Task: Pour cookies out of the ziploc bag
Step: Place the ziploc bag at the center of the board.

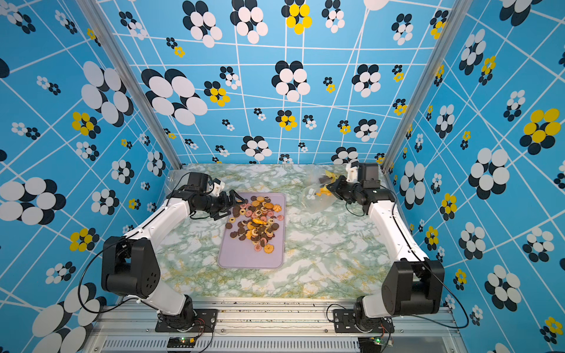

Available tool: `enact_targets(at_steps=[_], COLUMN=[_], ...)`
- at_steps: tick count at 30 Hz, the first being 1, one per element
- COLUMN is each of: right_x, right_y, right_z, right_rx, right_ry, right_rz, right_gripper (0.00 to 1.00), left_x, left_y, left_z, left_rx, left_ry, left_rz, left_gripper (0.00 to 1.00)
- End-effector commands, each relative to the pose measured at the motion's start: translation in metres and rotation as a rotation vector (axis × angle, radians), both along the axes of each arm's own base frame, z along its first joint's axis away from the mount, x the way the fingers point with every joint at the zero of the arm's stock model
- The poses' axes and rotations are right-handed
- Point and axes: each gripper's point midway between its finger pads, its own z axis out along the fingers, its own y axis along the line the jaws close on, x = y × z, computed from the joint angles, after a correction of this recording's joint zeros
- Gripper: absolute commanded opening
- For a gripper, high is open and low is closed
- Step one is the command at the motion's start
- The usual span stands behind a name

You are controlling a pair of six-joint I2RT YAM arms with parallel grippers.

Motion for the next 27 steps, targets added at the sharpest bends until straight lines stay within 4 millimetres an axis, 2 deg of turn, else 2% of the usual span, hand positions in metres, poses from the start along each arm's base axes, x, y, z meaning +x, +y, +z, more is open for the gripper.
enact_targets(at_steps=[1,4,9,13,18,22,25,27], right_x=[0.008,0.012,0.02,0.005,-0.037,-0.064,-0.068,-0.064], right_y=[-0.041,-0.084,-0.129,-0.148,-0.165,-0.187,-0.195,-0.205], right_z=[0.013,0.007,-0.01,-0.052,-0.105,-0.133,-0.141,-0.144], right_rx=[0.077,0.091,0.145,0.145,0.078,0.043,0.018,-0.004], right_ry=[-0.085,-0.128,-0.238,-0.166,-0.019,0.036,0.044,0.049], right_rz=[-0.147,-0.278,-0.449,-0.558,-0.704,-0.834,-0.869,-0.878], right_gripper=[0.0,0.0,0.0,0.0,0.0,0.01,0.03,0.05], left_x=[0.013,0.018,0.022,0.022,0.02,0.017,0.015,0.016], left_y=[-0.008,-0.016,-0.031,-0.037,-0.041,-0.044,-0.045,-0.045], left_z=[0.014,0.011,0.007,0.005,-0.002,-0.004,-0.009,-0.011], left_rx=[-0.028,-0.039,-0.048,-0.053,-0.063,-0.068,-0.063,-0.066], left_ry=[-0.045,-0.051,-0.047,-0.05,-0.034,-0.027,-0.019,-0.016], left_rz=[-0.016,-0.019,-0.047,-0.054,-0.063,-0.077,-0.085,-0.086], left_gripper=[0.99,0.99,0.99,0.99,1.0,0.99,0.99,1.0])
